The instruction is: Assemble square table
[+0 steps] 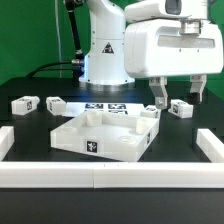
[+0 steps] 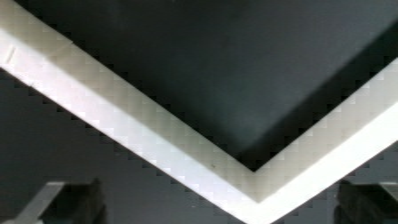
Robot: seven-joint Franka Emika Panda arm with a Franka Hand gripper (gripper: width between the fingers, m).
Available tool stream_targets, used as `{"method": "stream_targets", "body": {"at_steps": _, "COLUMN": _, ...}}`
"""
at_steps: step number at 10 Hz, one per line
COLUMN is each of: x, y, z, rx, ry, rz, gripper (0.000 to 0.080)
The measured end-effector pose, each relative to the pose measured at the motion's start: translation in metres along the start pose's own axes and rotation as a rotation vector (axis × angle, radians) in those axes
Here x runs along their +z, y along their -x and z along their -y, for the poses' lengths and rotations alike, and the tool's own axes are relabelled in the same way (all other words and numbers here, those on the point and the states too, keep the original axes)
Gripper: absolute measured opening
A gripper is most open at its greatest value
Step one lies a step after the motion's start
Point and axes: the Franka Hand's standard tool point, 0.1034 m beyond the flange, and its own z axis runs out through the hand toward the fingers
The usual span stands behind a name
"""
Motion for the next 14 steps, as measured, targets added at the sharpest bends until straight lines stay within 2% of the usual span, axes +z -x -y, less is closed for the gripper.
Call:
{"method": "stream_targets", "body": {"at_steps": 7, "x": 0.001, "y": 0.002, "z": 0.000, "rx": -0.042, "ry": -0.002, "rz": 0.003, "gripper": 0.0650}}
{"method": "stream_targets", "body": {"at_steps": 8, "x": 0.003, "y": 0.014, "z": 0.002, "rx": -0.065, "ry": -0.002, "rz": 0.004, "gripper": 0.0650}}
{"method": "stream_targets", "body": {"at_steps": 10, "x": -0.009, "y": 0.059, "z": 0.015, "rx": -0.241, "ry": -0.020, "rz": 0.046, "gripper": 0.0650}}
{"method": "stream_targets", "body": {"at_steps": 12, "x": -0.011, "y": 0.091, "z": 0.017, "rx": -0.397, "ry": -0.044, "rz": 0.076, "gripper": 0.0650}}
{"method": "stream_targets", "body": {"at_steps": 13, "x": -0.010, "y": 0.095, "z": 0.016, "rx": -0.424, "ry": -0.057, "rz": 0.088, "gripper": 0.0650}}
{"method": "stream_targets", "body": {"at_steps": 14, "x": -0.010, "y": 0.095, "z": 0.015, "rx": -0.480, "ry": -0.059, "rz": 0.087, "gripper": 0.0650}}
